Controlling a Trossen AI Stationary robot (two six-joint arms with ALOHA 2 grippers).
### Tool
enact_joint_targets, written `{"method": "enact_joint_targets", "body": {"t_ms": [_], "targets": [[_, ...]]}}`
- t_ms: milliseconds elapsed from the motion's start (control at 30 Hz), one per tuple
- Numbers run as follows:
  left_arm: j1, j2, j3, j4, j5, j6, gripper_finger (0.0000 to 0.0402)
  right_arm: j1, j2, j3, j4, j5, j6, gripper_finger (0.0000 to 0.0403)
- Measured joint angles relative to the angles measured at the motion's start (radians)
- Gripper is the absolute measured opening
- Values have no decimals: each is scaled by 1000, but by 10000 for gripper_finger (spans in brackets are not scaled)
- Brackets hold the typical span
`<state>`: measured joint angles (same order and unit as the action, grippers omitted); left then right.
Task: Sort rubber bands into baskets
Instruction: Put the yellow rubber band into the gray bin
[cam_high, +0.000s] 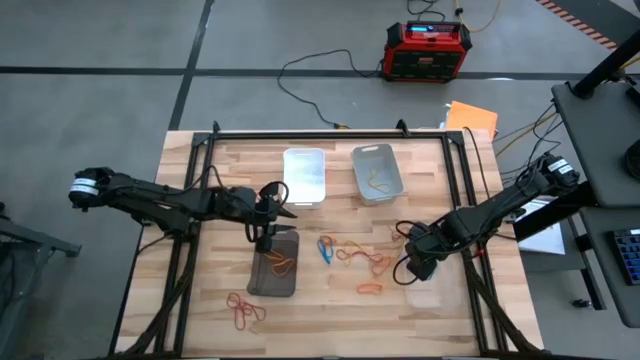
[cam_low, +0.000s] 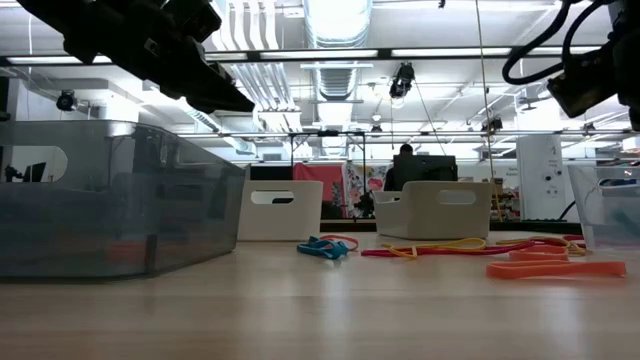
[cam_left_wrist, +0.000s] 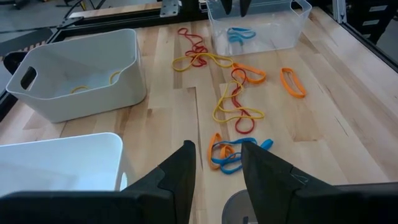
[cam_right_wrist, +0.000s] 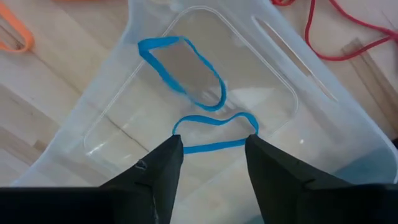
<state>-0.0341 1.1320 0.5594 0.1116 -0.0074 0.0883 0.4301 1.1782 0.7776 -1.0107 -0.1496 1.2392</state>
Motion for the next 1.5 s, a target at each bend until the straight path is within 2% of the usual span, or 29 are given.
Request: {"method": "enact_joint_targets", "body": {"t_ms": [200, 367, 467, 667, 833, 1033, 1500], "targets": [[0, 0, 0, -4, 0, -10, 114, 0, -4, 16, 5, 10, 11, 173], [0, 0, 0, -7, 0, -19, 114, 0, -5, 106, -11, 29, 38, 161], [0, 0, 0, -7, 0, -19, 114, 0, -5, 181, -8, 116, 10, 152], [0, 0, 0, -8, 0, -29, 114, -1, 20, 322, 4, 334, -184, 132], [-5, 0, 0, -15, 0, -55, 114, -10, 61, 403, 6, 443, -330, 122], [-16, 0, 0, -17, 0, -90, 114, -47, 132, 435, 34, 468, -453, 124], [-99, 0, 0, 24, 0, -181, 114, -104, 305, 435, 150, 464, -691, 158]]}}
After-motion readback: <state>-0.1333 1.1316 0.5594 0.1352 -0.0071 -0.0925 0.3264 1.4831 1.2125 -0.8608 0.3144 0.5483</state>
